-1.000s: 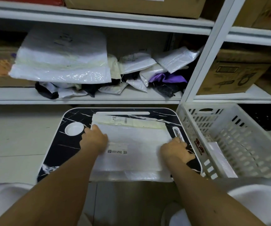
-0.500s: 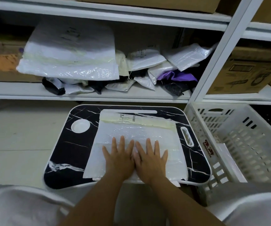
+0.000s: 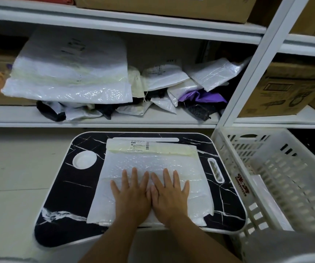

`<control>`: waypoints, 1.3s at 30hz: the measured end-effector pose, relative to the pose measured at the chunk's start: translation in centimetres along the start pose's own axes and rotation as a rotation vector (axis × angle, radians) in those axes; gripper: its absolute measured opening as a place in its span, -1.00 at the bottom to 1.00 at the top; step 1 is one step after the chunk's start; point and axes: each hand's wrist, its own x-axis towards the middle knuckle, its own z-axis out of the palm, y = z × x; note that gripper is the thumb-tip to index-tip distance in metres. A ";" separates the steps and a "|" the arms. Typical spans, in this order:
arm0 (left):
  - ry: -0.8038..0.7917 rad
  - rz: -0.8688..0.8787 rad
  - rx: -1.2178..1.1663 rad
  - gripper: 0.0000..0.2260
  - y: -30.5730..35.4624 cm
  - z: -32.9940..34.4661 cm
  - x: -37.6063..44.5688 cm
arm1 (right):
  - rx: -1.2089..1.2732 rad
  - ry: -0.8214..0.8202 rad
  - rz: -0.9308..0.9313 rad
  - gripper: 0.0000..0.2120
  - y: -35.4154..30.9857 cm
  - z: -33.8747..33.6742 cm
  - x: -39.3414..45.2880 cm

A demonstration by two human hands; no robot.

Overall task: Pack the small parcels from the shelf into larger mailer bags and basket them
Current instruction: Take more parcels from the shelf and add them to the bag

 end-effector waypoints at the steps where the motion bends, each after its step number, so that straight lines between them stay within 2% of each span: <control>1: -0.023 -0.002 0.002 -0.20 -0.1 -0.1 0.2 | -0.001 -0.003 0.002 -0.26 0.0 0.0 0.3; 5: -0.023 0.011 0.088 -0.54 0.2 -2.7 1.0 | -0.061 0.004 0.059 -0.44 -0.4 -0.8 1.6; 7: 0.046 0.040 0.086 -0.65 0.5 -4.0 2.3 | -0.075 0.147 0.113 -0.49 -0.8 -1.5 2.9; 9: 0.081 0.045 0.055 -0.68 1.0 -4.9 4.2 | 0.029 0.315 0.194 -0.55 -0.5 -3.0 5.0; 13: 0.103 0.048 -0.011 -0.65 2.4 -6.1 7.7 | 0.418 0.423 0.364 -0.70 2.3 -8.2 10.9; 18: 0.185 0.123 -0.045 -0.63 5.1 -7.7 11.5 | 0.701 0.512 0.453 -0.63 5.6 -15.2 16.6; 22: 0.186 0.149 -0.100 -0.65 6.5 -8.3 14.1 | 0.867 0.525 0.504 -0.56 7.5 -18.4 20.3; 28: 0.122 0.115 -0.127 -0.66 7.2 -7.2 16.3 | 1.011 0.503 0.436 -0.59 10.2 -20.3 24.4; 33: 0.117 0.106 -0.134 -0.64 7.4 -6.6 16.6 | 0.954 0.510 0.370 -0.89 10.8 -21.5 26.0; 37: 0.125 0.101 -0.137 -0.64 7.4 -7.1 15.9 | 0.889 0.548 0.242 -0.62 9.1 -23.6 24.6; 39: 0.139 0.095 -0.143 -0.65 7.4 -7.6 15.3 | 0.830 0.593 0.206 -0.56 8.3 -24.9 23.7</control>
